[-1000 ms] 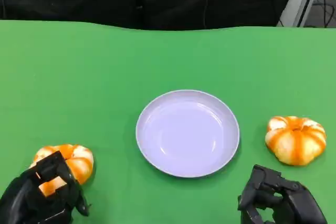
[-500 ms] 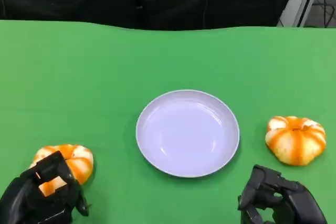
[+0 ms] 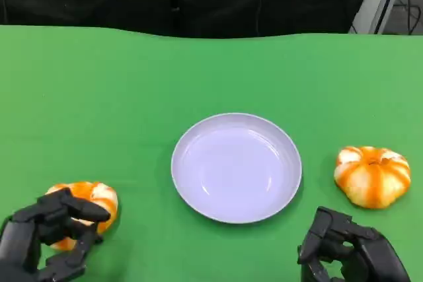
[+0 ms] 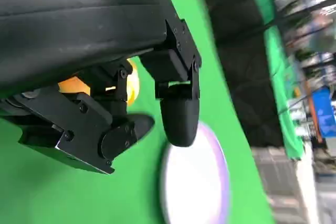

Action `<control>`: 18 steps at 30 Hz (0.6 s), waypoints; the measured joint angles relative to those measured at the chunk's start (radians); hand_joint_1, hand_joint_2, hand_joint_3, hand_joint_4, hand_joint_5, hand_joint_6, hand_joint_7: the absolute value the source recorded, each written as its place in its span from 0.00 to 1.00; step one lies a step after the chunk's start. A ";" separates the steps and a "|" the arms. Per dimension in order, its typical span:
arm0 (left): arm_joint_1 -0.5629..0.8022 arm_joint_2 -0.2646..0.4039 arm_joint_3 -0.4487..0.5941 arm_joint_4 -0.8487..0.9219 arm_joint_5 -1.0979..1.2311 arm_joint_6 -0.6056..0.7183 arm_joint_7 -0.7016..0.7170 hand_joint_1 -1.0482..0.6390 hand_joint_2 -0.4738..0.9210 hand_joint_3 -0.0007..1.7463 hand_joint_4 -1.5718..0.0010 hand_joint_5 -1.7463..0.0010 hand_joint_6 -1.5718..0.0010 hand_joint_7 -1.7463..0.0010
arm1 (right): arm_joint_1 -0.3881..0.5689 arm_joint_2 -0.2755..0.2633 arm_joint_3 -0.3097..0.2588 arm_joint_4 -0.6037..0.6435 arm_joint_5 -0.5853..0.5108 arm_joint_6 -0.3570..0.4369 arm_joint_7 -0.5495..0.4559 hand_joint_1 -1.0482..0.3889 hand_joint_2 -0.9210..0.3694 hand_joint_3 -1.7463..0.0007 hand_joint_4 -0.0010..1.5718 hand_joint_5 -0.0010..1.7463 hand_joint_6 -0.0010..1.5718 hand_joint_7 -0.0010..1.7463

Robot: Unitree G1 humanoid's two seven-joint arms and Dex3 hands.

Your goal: Grasp the bread from the table and place it into the plate.

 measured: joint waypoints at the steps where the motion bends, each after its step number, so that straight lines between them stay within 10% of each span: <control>1: -0.005 0.006 -0.002 0.033 0.086 -0.079 0.071 0.61 1.00 0.15 0.32 0.84 0.25 0.94 | -0.003 0.000 0.000 0.001 0.000 0.000 0.000 0.64 0.19 0.42 0.48 1.00 0.46 0.87; 8: -0.048 0.102 -0.034 0.156 0.551 -0.299 0.506 0.46 1.00 0.06 0.51 0.98 0.40 1.00 | -0.016 -0.003 -0.006 0.014 0.000 0.000 -0.001 0.63 0.20 0.41 0.49 1.00 0.46 0.87; 11: -0.047 0.164 -0.082 0.112 0.780 -0.205 0.672 0.28 1.00 0.03 0.73 1.00 0.58 1.00 | -0.015 -0.003 -0.006 0.014 -0.001 0.000 -0.002 0.64 0.20 0.41 0.49 1.00 0.46 0.87; 18: -0.040 0.239 -0.175 0.004 0.903 0.036 0.708 0.23 1.00 0.03 0.81 1.00 0.64 1.00 | -0.015 -0.003 -0.006 0.015 0.000 0.000 -0.001 0.63 0.20 0.41 0.48 1.00 0.46 0.87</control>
